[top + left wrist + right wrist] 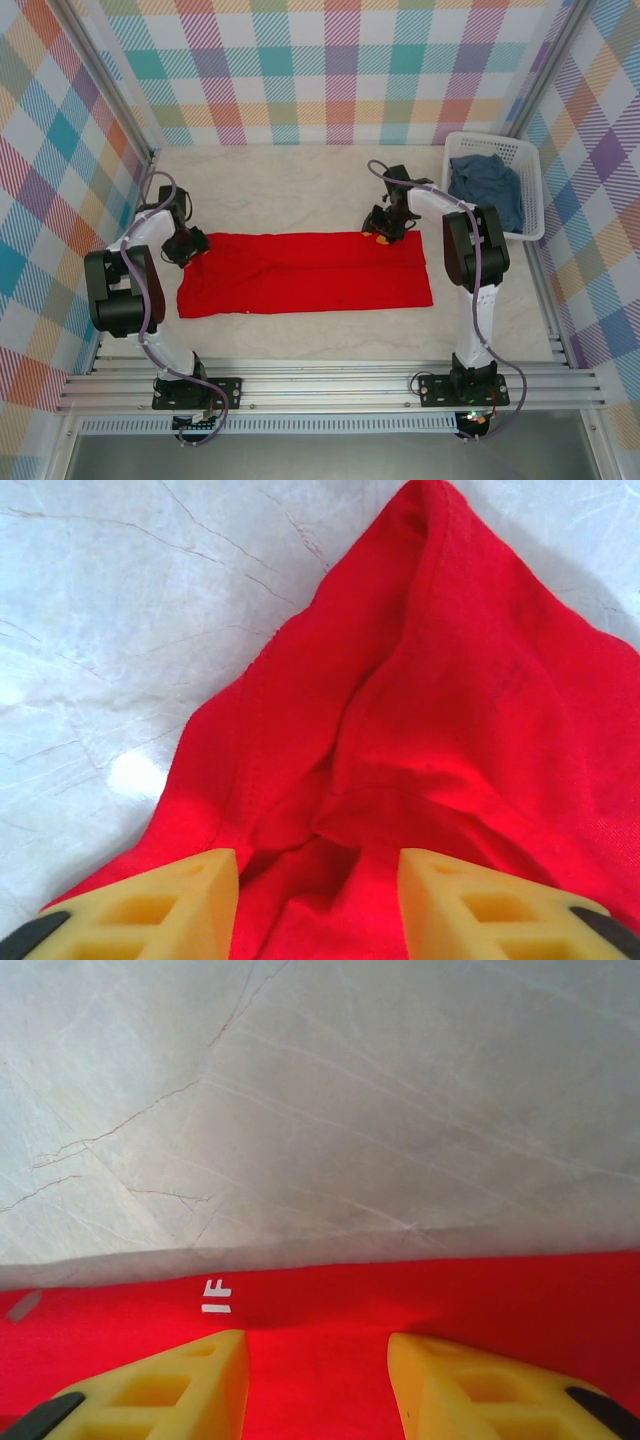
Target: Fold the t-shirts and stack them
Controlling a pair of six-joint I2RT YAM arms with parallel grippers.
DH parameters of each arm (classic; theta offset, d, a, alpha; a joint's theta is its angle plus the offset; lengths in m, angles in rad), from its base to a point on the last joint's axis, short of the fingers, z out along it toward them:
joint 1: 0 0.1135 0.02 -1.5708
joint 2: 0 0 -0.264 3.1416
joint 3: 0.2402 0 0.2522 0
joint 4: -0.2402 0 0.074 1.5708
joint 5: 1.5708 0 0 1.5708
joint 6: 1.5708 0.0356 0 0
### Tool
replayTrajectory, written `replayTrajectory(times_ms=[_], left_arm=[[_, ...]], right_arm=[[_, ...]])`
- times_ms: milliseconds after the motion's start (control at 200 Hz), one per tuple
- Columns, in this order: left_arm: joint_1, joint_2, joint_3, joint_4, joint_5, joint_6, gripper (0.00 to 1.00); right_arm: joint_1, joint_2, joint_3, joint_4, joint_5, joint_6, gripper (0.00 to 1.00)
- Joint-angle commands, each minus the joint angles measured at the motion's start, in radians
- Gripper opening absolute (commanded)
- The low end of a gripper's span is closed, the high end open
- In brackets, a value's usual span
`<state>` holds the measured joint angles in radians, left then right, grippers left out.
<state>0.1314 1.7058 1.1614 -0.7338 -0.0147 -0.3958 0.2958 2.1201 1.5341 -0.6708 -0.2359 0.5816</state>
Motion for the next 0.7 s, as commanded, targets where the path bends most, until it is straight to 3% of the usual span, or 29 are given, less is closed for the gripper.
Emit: replayTrajectory(times_ms=[0, 145, 275, 475, 695], left_arm=[[-0.065, -0.112, 0.035, -0.044, -0.059, -0.005, 0.48], [-0.179, -0.152, 0.018, 0.009, -0.013, -0.061, 0.48], [-0.240, -0.058, 0.015, 0.083, 0.090, -0.098, 0.48], [-0.294, 0.062, 0.084, 0.107, 0.108, -0.094, 0.42], [-0.331, 0.134, 0.117, 0.050, 0.039, -0.054, 0.33]], right_arm=[[-0.007, 0.050, -0.004, -0.073, 0.050, -0.025, 0.44], [-0.007, 0.051, 0.009, -0.088, 0.050, -0.027, 0.44], [-0.007, 0.057, 0.008, -0.091, 0.047, -0.026, 0.44], [-0.008, 0.061, 0.008, -0.089, 0.049, -0.027, 0.44], [-0.006, 0.064, 0.006, -0.078, 0.043, -0.016, 0.44]])
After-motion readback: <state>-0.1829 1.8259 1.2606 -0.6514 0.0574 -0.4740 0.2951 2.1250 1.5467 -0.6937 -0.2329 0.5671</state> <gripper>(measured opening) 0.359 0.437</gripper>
